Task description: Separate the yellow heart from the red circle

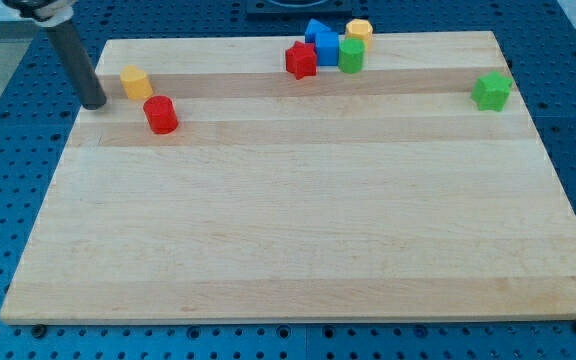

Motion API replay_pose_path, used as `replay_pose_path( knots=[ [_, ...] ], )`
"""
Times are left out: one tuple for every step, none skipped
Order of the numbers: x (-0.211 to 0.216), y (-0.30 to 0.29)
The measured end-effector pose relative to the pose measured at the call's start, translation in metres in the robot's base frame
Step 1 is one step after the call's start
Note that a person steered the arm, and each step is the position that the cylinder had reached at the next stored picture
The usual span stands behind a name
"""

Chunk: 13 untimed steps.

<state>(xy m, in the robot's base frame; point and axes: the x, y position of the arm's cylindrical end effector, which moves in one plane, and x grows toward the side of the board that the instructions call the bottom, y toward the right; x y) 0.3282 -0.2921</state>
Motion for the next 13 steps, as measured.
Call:
replay_pose_path(
  knots=[
    [-0.005,-0.011],
    [-0.032,0.004],
    [-0.057,0.046],
    [-0.071,0.086],
    [-0.072,0.116],
    [-0.072,0.118],
    [-0.104,0.082],
    [-0.125,0.036],
    [-0.112,0.032],
    [-0.08,0.053],
    [-0.043,0.084],
    [-0.015,0.096],
    [0.001,0.096]
  ],
)
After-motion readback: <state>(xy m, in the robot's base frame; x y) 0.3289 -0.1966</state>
